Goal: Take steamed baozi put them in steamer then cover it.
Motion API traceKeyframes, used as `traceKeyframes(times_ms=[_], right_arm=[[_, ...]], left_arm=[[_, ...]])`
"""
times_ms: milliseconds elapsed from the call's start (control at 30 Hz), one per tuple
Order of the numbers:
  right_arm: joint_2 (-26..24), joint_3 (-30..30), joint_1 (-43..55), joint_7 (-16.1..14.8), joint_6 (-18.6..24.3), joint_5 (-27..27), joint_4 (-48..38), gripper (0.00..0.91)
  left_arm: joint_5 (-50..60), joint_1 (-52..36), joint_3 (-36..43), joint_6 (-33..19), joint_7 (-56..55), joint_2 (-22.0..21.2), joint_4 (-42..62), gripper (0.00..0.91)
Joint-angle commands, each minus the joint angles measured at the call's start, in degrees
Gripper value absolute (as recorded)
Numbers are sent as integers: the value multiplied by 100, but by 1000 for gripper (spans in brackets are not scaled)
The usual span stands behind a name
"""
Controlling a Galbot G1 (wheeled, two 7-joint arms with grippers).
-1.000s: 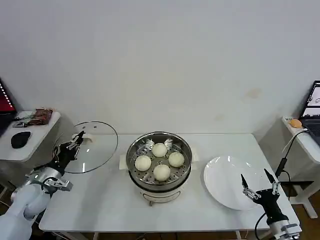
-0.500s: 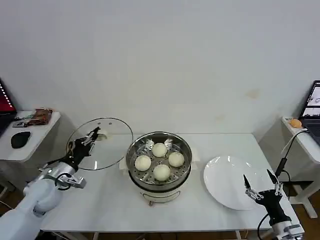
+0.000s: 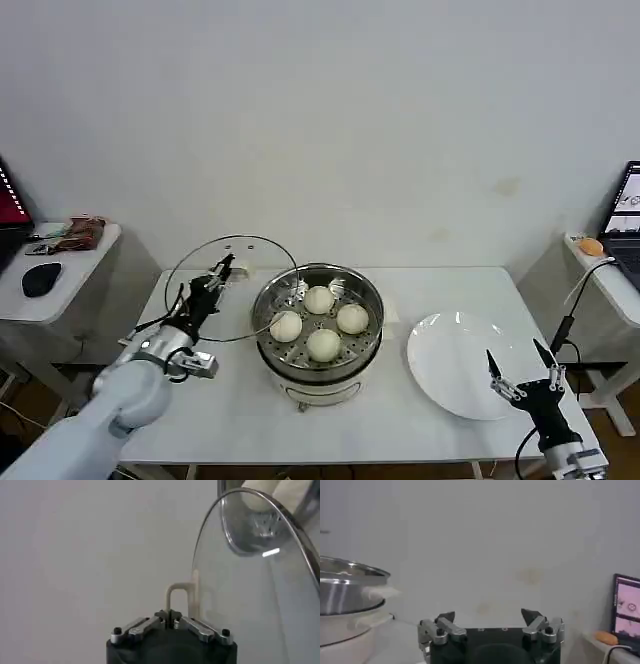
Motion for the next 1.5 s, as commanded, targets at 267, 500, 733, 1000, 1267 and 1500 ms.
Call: traceKeyframes(times_ms=[267, 500, 733, 1000, 1267, 1500], right_arm=[[11, -80, 83, -20, -18, -56, -48, 907], [6, -83, 83, -33, -17, -78, -65, 907], [14, -85, 76, -39, -9, -94, -87, 907], [39, -116, 84, -53, -11, -128, -97, 907], [61, -114, 70, -60, 10, -166, -115, 907], [82, -119, 71, -62, 26, -189, -135, 907]], left_arm=[[184, -985, 1615, 1694, 466, -528, -307, 40], [240, -1138, 2042, 2082, 623, -745, -374, 40], [371, -1149, 2330, 2170, 550, -865, -352, 40], [474, -1235, 2511, 2179, 549, -1065, -270, 40], [518, -1317, 2600, 2182, 571, -1205, -108, 40], [635, -1431, 2647, 2187, 612, -1372, 33, 40]])
